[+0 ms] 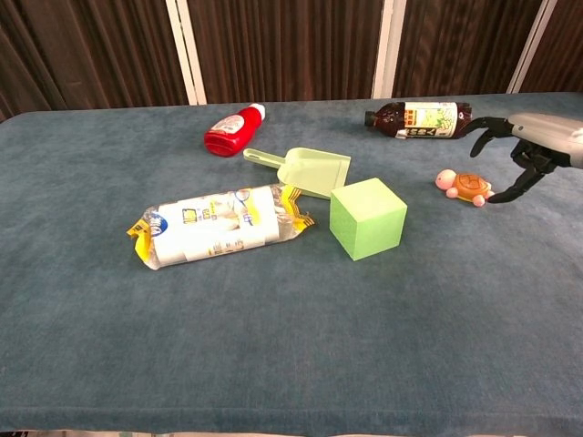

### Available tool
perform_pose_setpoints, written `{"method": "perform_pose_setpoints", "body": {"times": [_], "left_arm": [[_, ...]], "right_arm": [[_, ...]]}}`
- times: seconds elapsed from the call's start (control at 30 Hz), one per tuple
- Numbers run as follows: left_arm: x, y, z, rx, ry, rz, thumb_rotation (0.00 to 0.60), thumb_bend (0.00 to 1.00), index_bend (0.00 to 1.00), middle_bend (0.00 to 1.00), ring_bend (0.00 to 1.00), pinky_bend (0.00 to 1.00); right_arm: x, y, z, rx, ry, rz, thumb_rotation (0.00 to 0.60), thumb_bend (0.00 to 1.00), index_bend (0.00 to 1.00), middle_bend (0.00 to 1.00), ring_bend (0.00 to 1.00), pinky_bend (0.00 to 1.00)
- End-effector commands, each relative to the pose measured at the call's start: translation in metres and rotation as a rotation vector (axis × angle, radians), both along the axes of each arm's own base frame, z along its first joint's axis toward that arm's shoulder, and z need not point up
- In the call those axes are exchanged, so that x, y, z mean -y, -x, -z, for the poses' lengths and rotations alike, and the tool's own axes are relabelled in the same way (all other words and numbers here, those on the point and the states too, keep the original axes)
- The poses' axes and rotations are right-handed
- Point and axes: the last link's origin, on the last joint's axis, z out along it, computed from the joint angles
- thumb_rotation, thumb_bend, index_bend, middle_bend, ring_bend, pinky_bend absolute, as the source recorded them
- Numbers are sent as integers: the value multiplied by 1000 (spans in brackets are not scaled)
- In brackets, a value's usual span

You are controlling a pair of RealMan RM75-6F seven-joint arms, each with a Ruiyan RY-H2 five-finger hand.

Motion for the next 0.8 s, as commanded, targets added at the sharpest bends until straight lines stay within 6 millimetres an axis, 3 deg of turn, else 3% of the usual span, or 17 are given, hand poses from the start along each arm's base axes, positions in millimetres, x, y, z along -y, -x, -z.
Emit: {"method": "perform_pose_setpoints", "body": {"times": [0.03,0.53,0.6,0.73,0.8], "left_arm": [[1,0,0,2,-1,-4,600,346,111,47,68,327],[1,4,-4,14,-9,-16,600,346,111,47,69,327],[1,4,-4,14,-7,-16,600,346,111,47,68,327],[1,3,-4,12,-8,-12,600,347,111,46,68,328],[1,3,-4,13,-10,-11,600,347,111,47,69,328]], "right_arm": [[2,-4,5,-11,4,-6,600,186,317,366,941,936],[7,-8,25,-64,-22,26,600,193,462,377,955,942],[7,-8,26,-63,-18,20,600,289,538,428,969,952],[7,-8,27,-73,-7,15,600,646,701,563,991,974],[6,-7,27,-72,1,17,600,770,750,600,997,981]]}}
